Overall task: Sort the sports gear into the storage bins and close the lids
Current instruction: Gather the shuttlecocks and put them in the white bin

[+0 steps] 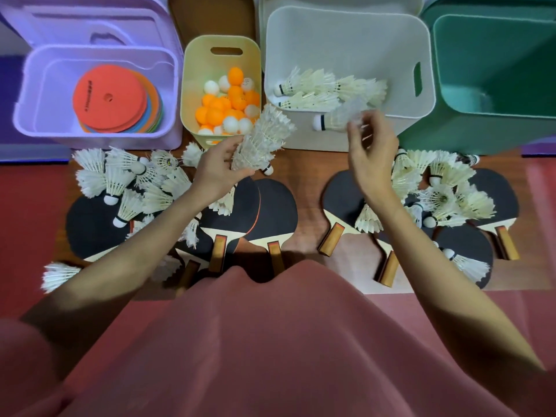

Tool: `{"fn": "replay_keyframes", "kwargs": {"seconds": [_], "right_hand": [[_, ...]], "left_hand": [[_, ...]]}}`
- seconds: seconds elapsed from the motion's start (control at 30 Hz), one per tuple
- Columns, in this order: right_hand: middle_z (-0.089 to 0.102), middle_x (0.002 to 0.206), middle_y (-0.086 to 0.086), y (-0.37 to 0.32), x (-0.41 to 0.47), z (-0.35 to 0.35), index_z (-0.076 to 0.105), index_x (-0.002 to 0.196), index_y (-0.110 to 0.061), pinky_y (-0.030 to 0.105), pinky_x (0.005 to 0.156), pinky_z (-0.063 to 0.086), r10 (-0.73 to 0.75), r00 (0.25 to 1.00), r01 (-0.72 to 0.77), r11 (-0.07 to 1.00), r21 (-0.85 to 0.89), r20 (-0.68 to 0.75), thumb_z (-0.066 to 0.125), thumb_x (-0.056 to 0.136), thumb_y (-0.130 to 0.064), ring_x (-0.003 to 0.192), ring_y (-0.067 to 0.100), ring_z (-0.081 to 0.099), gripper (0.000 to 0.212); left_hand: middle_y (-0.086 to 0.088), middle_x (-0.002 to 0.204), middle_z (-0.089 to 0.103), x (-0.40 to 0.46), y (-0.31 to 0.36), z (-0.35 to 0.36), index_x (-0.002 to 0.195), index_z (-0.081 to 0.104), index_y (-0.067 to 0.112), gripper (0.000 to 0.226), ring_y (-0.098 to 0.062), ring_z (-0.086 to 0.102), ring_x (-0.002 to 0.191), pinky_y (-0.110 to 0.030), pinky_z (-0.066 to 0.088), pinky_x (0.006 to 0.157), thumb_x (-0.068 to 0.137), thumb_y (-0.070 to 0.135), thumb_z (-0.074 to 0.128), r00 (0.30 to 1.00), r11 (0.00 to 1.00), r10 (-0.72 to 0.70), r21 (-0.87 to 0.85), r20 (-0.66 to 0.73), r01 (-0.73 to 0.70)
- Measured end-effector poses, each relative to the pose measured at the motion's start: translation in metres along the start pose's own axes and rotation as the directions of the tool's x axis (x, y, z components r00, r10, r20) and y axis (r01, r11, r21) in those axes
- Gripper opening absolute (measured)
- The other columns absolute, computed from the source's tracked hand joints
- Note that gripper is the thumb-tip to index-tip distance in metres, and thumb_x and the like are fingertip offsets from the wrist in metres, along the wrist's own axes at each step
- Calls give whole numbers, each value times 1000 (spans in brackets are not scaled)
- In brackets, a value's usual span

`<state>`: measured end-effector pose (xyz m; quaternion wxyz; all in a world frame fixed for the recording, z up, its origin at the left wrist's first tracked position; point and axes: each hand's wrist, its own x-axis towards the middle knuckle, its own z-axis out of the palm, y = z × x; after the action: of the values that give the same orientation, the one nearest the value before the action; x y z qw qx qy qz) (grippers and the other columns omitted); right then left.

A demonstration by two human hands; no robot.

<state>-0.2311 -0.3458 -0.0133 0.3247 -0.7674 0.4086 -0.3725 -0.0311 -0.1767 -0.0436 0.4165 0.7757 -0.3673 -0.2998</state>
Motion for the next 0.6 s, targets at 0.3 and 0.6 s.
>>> {"fn": "replay_keyframes", "kwargs": {"seconds": [0.3, 0.6], "right_hand": [[56, 79, 3, -15, 33, -7, 60, 89, -6, 31, 66, 41, -28, 996, 18, 992, 123, 80, 53, 91, -14, 71, 14, 50, 11], [54, 67, -11, 5, 82, -31, 59, 85, -14, 28, 60, 41, 134, 991, -135, 981, 141, 16, 50, 88, -12, 61, 7, 50, 10]], "left_hand": [[-1, 125, 61, 36, 49, 1, 132, 55, 15, 66, -11, 58, 110, -19, 46, 89, 72, 13, 81, 970, 952, 220, 194, 105, -237], [-5, 123, 63, 115, 125, 25, 128, 57, 14, 61, -20, 58, 110, -28, 43, 93, 71, 14, 79, 901, 844, 366, 325, 232, -426]]}}
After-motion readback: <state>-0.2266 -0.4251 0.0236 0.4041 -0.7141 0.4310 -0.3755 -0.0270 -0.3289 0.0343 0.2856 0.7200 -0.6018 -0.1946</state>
